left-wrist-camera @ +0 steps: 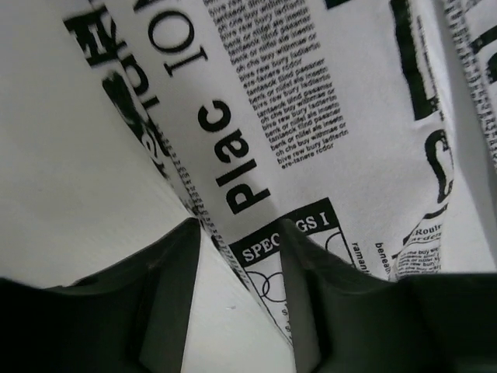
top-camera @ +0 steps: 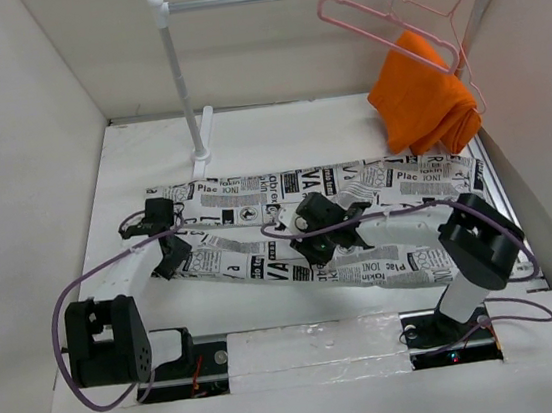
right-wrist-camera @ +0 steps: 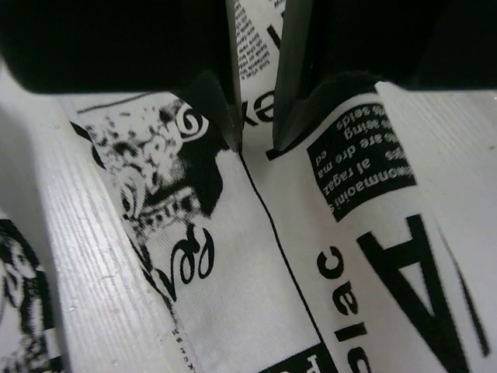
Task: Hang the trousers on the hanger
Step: Flatten out the trousers at the center of the board.
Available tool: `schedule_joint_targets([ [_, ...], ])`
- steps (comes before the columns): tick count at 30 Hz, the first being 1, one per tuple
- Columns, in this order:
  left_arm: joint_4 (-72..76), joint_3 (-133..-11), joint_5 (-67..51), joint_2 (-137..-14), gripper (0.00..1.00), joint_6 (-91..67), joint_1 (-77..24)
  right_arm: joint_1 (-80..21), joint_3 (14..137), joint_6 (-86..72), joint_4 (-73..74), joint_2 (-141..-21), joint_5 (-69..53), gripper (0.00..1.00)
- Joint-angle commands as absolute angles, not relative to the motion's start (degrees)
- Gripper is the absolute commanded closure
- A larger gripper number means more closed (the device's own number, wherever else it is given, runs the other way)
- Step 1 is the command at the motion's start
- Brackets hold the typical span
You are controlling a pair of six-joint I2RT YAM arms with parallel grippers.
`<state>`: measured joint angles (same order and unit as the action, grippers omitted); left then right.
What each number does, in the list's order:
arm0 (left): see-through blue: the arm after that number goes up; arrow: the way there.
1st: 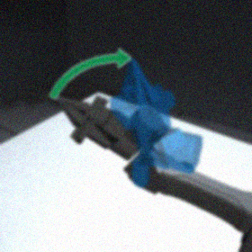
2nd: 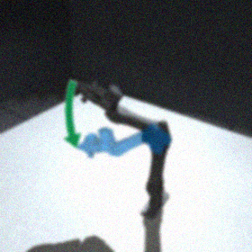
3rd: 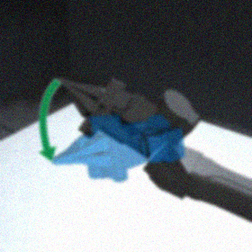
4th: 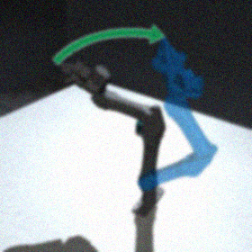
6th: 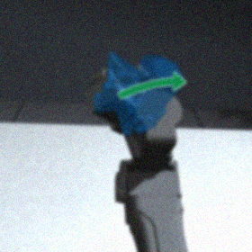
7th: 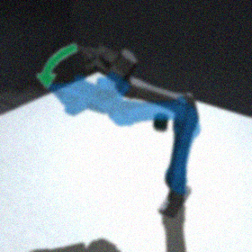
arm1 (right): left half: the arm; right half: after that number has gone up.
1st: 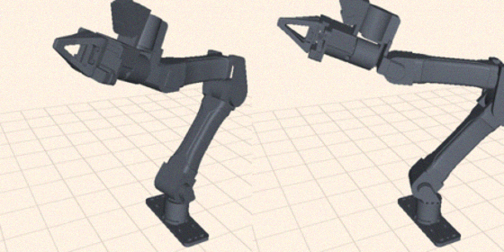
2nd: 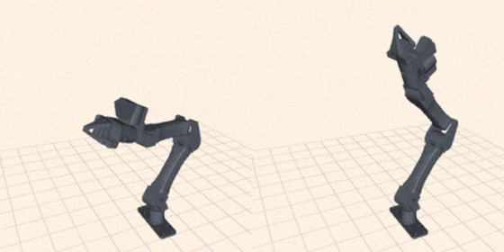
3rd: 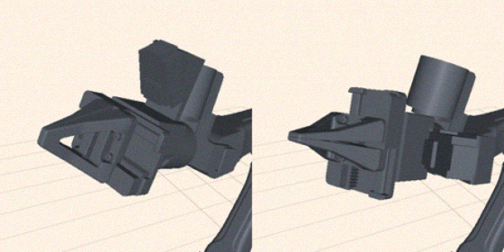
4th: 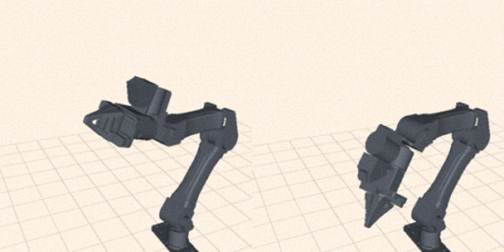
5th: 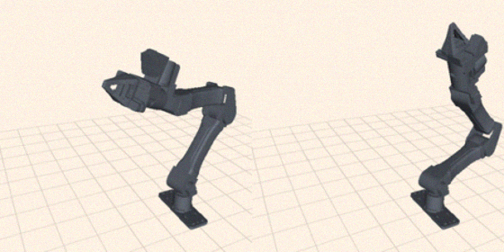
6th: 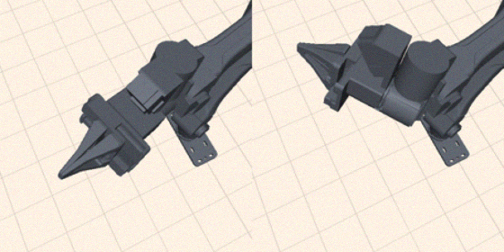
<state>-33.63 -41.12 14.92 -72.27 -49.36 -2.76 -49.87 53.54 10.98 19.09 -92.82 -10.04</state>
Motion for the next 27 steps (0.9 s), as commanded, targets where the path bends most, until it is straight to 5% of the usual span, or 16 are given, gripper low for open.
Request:
schedule_joint_targets([
  [1, -30.2, -38.3, 10.9, -72.2, 0.60, -51.6, -2.6, -49.7, 54.3, 9.9, 13.4, -94.2, -11.1, 0.74],
  [3, -30.3, -38.5, 12.6, -72.4, 0.85, -51.3, -2.6, -49.7, 54.8, 9.3, 12.0, -95.4, -7.0, 0.78],
  [5, -30.8, -39.1, 14.7, -72.7, 0.93, -50.6, -2.6, -48.9, 55.5, 9.2, 11.5, -97.0, -6.2, 0.83],
  [18, -41.4, -45.8, 20.5, -70.3, 0.93, -50.0, -2.6, -42.2, 64.2, 4.1, 11.7, -105.0, 4.0, 0.88],
  [21, -43.2, -47.6, 23.0, -68.3, 0.87, -49.6, -2.6, -42.7, 64.8, 6.2, 13.3, -103.5, 0.7, 0.74],
  [23, -43.1, -49.0, 23.1, -66.4, 0.80, -48.8, -2.6, -43.6, 64.3, 7.8, 16.0, -99.2, -2.0, 0.57],
  [27, -41.6, -53.1, 21.8, -64.0, 0.73, -45.2, -2.6, -45.2, 61.4, 8.1, 20.2, -88.6, -9.0, 0.43],
])
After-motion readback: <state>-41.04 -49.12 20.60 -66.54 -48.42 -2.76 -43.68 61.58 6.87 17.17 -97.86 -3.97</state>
